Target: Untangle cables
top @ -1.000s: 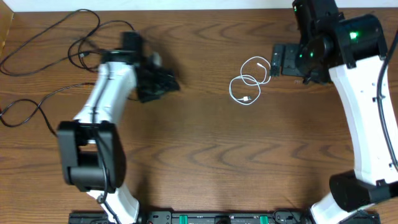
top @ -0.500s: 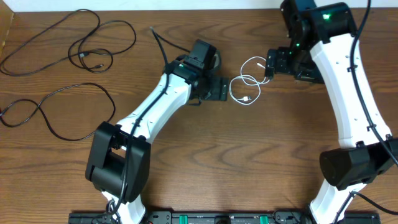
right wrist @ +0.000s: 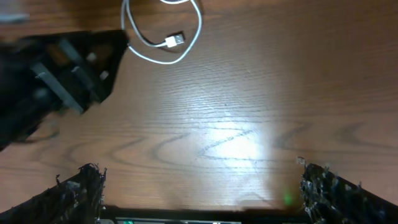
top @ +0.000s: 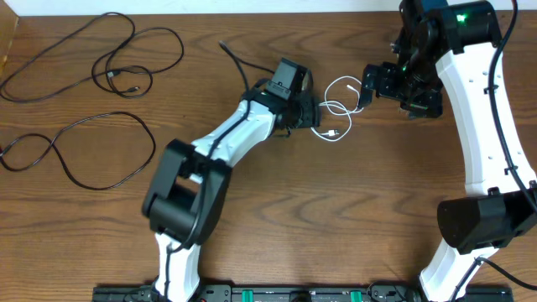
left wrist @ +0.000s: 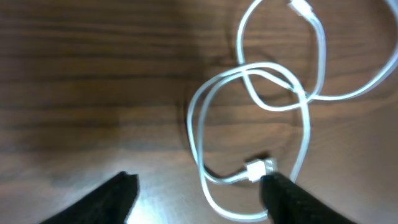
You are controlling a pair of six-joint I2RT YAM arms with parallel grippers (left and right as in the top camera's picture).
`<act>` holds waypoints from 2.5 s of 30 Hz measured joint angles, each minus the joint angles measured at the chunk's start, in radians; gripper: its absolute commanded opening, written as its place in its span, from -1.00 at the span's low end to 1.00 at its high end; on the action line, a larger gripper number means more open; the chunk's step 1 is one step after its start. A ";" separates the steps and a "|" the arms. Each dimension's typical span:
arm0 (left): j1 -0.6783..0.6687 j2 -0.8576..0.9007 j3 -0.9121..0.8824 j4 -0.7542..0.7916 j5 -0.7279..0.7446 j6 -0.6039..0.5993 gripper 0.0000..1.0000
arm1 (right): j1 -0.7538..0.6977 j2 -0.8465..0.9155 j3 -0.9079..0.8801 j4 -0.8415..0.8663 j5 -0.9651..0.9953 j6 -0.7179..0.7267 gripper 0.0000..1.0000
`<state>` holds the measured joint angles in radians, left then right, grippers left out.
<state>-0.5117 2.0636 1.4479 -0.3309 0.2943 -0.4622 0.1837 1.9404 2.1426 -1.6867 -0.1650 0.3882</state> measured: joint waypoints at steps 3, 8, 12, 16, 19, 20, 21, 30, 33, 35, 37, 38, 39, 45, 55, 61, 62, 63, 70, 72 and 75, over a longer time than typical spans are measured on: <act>0.000 0.042 0.000 0.043 0.027 -0.024 0.18 | 0.000 0.000 0.000 0.004 -0.005 -0.006 0.98; -0.001 0.059 0.000 0.081 0.067 -0.062 -0.29 | 0.001 0.000 0.000 0.008 -0.010 -0.007 0.99; -0.002 0.059 0.000 0.087 0.078 -0.077 -0.85 | 0.003 0.000 0.000 0.014 -0.015 -0.008 0.98; -0.002 0.060 0.000 0.077 0.082 -0.082 -0.85 | 0.003 0.000 0.000 0.016 -0.015 -0.010 0.98; -0.002 0.059 0.000 0.055 0.095 -0.082 -0.85 | 0.003 0.000 0.000 0.012 -0.009 -0.010 0.99; -0.002 0.058 0.000 0.047 0.101 -0.080 -0.85 | 0.003 0.000 0.000 0.010 -0.005 -0.010 0.99; -0.002 0.055 0.000 0.039 0.111 -0.076 -0.85 | 0.003 0.000 0.000 0.009 -0.002 -0.010 0.99; -0.002 -0.203 -0.004 -0.040 0.241 -0.027 -0.85 | 0.003 0.000 0.000 0.029 0.004 -0.005 0.99; -0.005 -0.368 -0.003 -0.043 0.299 -0.015 -0.85 | 0.003 0.000 0.000 0.048 -0.005 -0.003 0.99; -0.009 -0.447 0.001 -0.057 0.323 -0.011 -0.85 | 0.005 0.000 0.000 0.055 -0.016 -0.002 0.98; -0.016 -0.512 0.002 -0.070 0.341 -0.008 -0.85 | 0.014 0.000 0.000 0.062 -0.024 -0.002 0.98; -0.019 -0.536 0.002 -0.072 0.351 -0.009 -0.85 | 0.021 0.000 0.000 0.064 -0.026 -0.002 0.98; -0.022 -0.557 0.002 -0.073 0.358 -0.008 -0.85 | 0.032 0.000 0.000 0.066 -0.029 -0.002 0.98; -0.021 -0.665 0.002 -0.055 0.367 -0.012 -0.85 | 0.087 0.000 0.000 0.073 -0.040 -0.002 0.98; 0.005 -0.835 0.002 -0.034 0.381 -0.012 -0.85 | 0.206 0.000 -0.034 0.074 0.008 -0.002 0.99; 0.106 -0.876 0.002 -0.177 0.380 -0.014 -0.85 | 0.212 0.000 -0.050 0.075 0.039 0.011 0.98; 0.119 -0.875 0.002 -0.205 0.379 -0.017 -0.85 | 0.207 0.000 -0.050 0.075 0.040 0.013 0.98; 0.131 -0.874 0.001 -0.237 0.377 -0.023 -0.85 | 0.200 0.000 -0.050 0.076 0.039 0.013 0.98; 0.156 -0.867 0.000 -0.309 0.373 -0.047 -0.85 | 0.102 -0.015 -0.048 0.081 -0.042 -0.037 0.99; 0.156 -0.867 0.000 -0.321 0.373 -0.052 -0.85 | 0.072 -0.035 -0.048 0.085 -0.098 -0.076 0.99; 0.156 -0.867 0.000 -0.322 0.373 -0.057 -0.85 | 0.050 -0.073 -0.045 0.085 -0.215 -0.150 0.99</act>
<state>-0.3553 1.1969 1.4479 -0.6533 0.6674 -0.5190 0.2340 1.8675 2.0975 -1.6012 -0.3798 0.2382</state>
